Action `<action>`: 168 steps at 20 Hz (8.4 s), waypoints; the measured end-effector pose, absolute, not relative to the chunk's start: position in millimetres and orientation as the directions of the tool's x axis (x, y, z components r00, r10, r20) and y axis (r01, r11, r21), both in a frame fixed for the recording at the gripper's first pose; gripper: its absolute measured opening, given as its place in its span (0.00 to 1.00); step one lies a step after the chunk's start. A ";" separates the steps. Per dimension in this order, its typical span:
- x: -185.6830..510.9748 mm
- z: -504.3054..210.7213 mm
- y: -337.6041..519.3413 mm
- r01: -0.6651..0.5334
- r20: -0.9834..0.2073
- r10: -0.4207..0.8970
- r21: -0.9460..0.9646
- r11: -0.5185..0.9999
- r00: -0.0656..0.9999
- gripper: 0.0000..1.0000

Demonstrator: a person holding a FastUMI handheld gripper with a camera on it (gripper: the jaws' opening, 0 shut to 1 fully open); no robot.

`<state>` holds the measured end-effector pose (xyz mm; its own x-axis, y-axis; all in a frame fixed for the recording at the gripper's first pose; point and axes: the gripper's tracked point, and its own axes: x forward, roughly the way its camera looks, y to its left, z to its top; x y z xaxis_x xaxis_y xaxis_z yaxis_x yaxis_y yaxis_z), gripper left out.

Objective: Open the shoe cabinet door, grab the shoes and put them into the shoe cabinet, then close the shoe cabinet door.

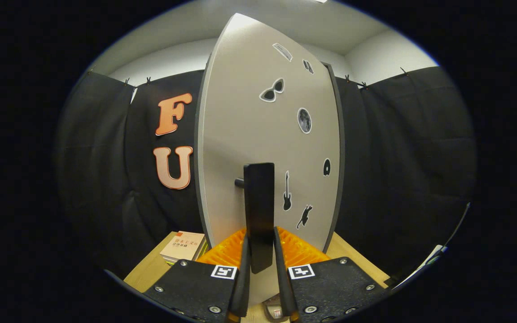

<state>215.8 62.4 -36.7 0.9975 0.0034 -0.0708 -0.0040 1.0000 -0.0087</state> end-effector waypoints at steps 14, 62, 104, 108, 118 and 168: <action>184.3 -37.9 -21.3 0.106 -0.065 -0.106 -0.010 0.994 0.992 0.27; 120.3 -54.5 -142.6 0.219 -0.106 -0.223 -0.051 0.974 0.969 0.21; 237.9 -465.9 78.9 -0.211 -0.701 0.249 0.142 0.967 0.668 0.22; 254.1 -490.9 83.0 -0.206 -0.729 0.252 0.154 0.966 0.637 0.22; 272.8 -505.2 86.0 -0.191 -0.736 0.233 0.143 0.971 0.635 0.09; 562.7 -121.5 80.3 -0.250 -0.351 0.223 -0.032 0.968 0.909 0.07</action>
<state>562.7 80.3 -121.5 0.9093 0.2234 -0.3511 -0.2500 0.9677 -0.0318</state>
